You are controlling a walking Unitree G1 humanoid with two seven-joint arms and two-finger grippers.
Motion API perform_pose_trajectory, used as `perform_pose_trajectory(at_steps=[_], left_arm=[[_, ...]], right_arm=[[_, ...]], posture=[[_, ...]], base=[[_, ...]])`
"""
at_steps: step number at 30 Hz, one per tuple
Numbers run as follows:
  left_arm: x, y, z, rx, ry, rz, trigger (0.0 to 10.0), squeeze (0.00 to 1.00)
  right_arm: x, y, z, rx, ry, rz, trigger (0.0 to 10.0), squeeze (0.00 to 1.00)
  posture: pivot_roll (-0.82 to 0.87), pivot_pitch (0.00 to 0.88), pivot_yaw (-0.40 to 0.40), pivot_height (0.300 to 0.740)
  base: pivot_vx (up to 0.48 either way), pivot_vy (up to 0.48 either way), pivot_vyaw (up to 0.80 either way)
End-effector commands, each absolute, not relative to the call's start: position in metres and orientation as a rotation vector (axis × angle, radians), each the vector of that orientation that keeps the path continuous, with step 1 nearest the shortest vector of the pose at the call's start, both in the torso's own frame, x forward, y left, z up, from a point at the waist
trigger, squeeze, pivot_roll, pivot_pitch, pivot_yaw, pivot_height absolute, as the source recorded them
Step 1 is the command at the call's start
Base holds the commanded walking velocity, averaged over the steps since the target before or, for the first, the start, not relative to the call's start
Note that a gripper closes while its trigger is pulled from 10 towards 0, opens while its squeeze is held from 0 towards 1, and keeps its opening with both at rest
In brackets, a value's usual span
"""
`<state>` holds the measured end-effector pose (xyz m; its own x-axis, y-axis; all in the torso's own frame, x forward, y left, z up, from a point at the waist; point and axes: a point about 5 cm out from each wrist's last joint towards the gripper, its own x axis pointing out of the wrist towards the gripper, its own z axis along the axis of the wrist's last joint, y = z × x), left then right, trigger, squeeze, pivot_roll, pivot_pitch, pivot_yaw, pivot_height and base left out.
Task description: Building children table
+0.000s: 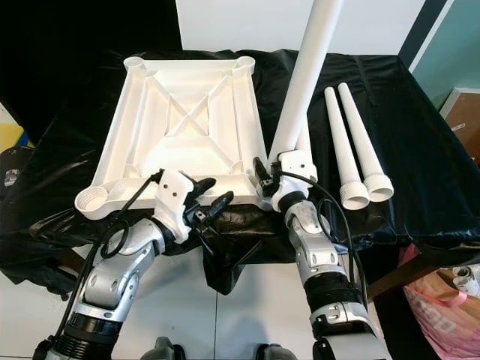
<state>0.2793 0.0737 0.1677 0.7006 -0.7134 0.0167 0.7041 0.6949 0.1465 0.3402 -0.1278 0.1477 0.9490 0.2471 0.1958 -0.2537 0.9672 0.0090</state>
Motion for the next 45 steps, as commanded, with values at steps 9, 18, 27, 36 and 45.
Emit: perform_pose_trajectory(at_steps=[9,18,27,36,45], left_arm=[[0.278,0.073,0.165,0.146,-0.067,-0.776,10.0,0.00],[0.277,0.074,0.164,0.151,-0.063,-0.772,10.0,0.00],[0.278,0.076,0.164,0.150,-0.063,-0.763,10.0,0.00],[0.279,0.076,0.166,0.145,-0.065,-0.757,10.0,0.00],[0.280,0.076,0.168,0.140,-0.072,-0.743,10.0,0.00]], right_arm=[[0.328,-0.125,0.123,-0.042,-0.148,0.324,10.0,0.00],[0.319,-0.121,0.112,-0.143,-0.166,0.405,10.0,0.00],[0.318,-0.121,0.105,-0.168,-0.156,0.425,10.0,0.00],[0.323,-0.120,0.100,-0.141,-0.134,0.415,10.0,0.00],[0.331,-0.119,0.098,-0.091,-0.118,0.382,10.0,0.00]], posture=[[0.01,0.085,-0.031,0.740],[0.01,0.081,-0.031,0.740],[0.01,0.080,-0.028,0.740],[0.01,0.094,-0.027,0.740],[0.01,0.102,-0.027,0.740]], base=[[0.000,0.000,0.00],[0.000,0.000,0.00],[0.000,0.000,0.00],[0.000,0.000,0.00],[0.000,0.000,0.00]])
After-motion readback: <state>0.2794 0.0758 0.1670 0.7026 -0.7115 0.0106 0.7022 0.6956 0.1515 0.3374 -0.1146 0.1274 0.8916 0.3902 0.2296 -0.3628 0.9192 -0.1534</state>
